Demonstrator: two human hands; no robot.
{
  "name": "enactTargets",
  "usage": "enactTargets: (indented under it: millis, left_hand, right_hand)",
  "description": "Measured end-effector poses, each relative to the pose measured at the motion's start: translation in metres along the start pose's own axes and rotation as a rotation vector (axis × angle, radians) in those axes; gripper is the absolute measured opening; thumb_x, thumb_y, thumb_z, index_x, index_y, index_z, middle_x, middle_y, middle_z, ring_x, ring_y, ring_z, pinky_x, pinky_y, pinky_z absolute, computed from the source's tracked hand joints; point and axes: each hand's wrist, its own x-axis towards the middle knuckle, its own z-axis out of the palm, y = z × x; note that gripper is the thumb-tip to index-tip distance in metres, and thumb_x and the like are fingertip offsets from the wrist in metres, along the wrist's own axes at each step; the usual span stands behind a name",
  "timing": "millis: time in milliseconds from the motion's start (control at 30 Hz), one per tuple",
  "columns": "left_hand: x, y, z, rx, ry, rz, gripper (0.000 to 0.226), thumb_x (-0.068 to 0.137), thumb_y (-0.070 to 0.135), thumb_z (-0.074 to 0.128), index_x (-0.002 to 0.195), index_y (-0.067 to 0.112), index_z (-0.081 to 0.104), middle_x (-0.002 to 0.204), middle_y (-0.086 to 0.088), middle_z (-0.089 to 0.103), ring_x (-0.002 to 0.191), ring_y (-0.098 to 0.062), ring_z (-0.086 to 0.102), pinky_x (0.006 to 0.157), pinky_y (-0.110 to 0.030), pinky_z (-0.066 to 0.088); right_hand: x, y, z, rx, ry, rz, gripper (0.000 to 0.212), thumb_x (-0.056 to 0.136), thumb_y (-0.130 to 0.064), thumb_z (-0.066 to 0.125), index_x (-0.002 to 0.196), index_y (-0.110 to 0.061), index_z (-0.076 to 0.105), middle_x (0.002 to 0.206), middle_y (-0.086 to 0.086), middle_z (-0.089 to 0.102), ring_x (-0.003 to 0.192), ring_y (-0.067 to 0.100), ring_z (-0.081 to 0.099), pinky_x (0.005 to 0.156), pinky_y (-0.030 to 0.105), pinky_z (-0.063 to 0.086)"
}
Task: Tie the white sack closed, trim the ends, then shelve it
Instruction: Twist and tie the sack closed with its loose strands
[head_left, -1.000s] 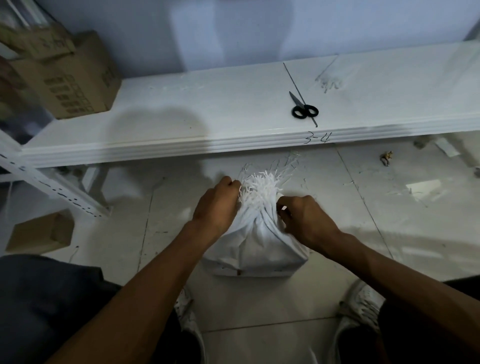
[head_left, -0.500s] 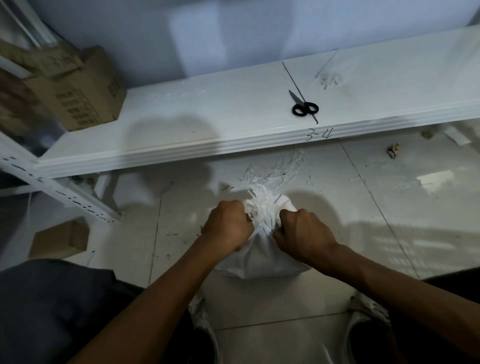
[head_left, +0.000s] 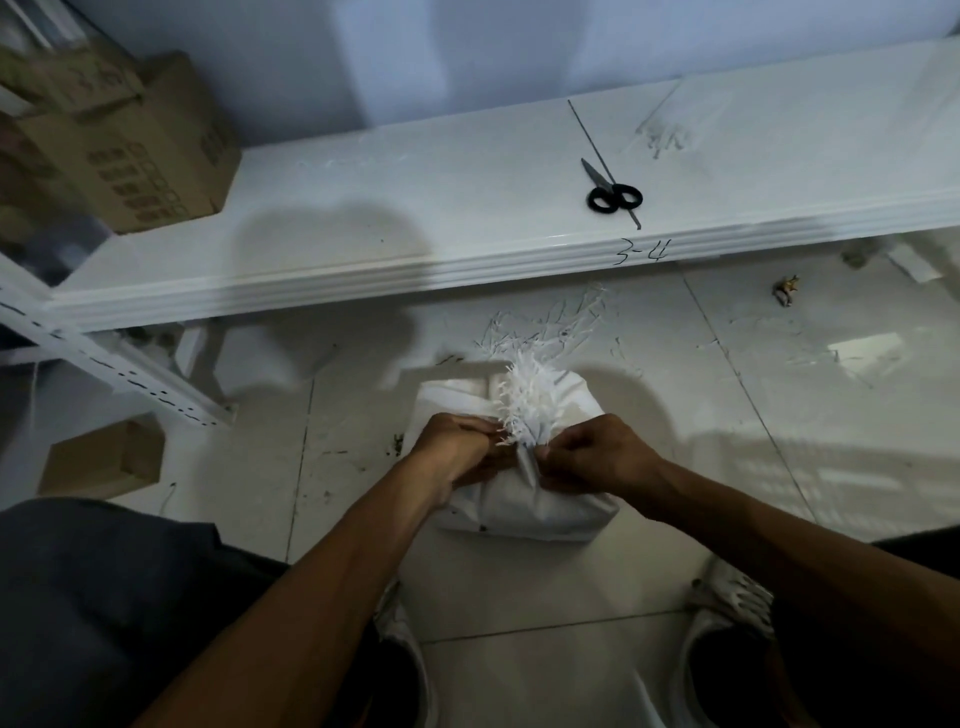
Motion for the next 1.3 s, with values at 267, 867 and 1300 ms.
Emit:
enactTargets:
  millis: [267,867,1300]
  left_hand:
    - [0.001,0.000,0.001,-0.127,-0.129,-0.094,0.020,0.085,-0.004,0.064,0.084,0.015,0.072,0.090,-0.005,0.075,0.082,-0.017,0.072,0.071,-0.024,0.060]
    - [0.004,0.002,0.006,-0.106,0.009,-0.144,0.013,0.080,-0.001,0.070,0.079,0.012,0.067,0.067,-0.002,0.063,0.056,-0.010,0.057,0.040,-0.016,0.046]
    - [0.003,0.006,0.003,-0.063,-0.059,-0.128,0.015,0.083,0.000,0.069,0.095,0.006,0.073,0.073,-0.004,0.069,0.060,-0.008,0.062,0.056,-0.017,0.053]
  right_hand:
    - [0.006,0.000,0.003,0.061,-0.056,0.026,0.023,0.080,-0.010,0.077,0.091,0.010,0.074,0.074,0.016,0.067,0.059,0.014,0.058,0.052,0.015,0.052]
    - [0.012,0.010,0.020,0.275,-0.104,0.084,0.011,0.086,-0.007,0.068,0.079,0.000,0.072,0.073,0.014,0.070,0.052,0.006,0.069,0.056,0.017,0.059]
    - [0.008,0.009,0.023,0.437,-0.106,0.151,0.016,0.093,-0.006,0.059,0.079,-0.004,0.068,0.059,-0.001,0.074,0.053,0.005,0.070,0.052,0.015,0.057]
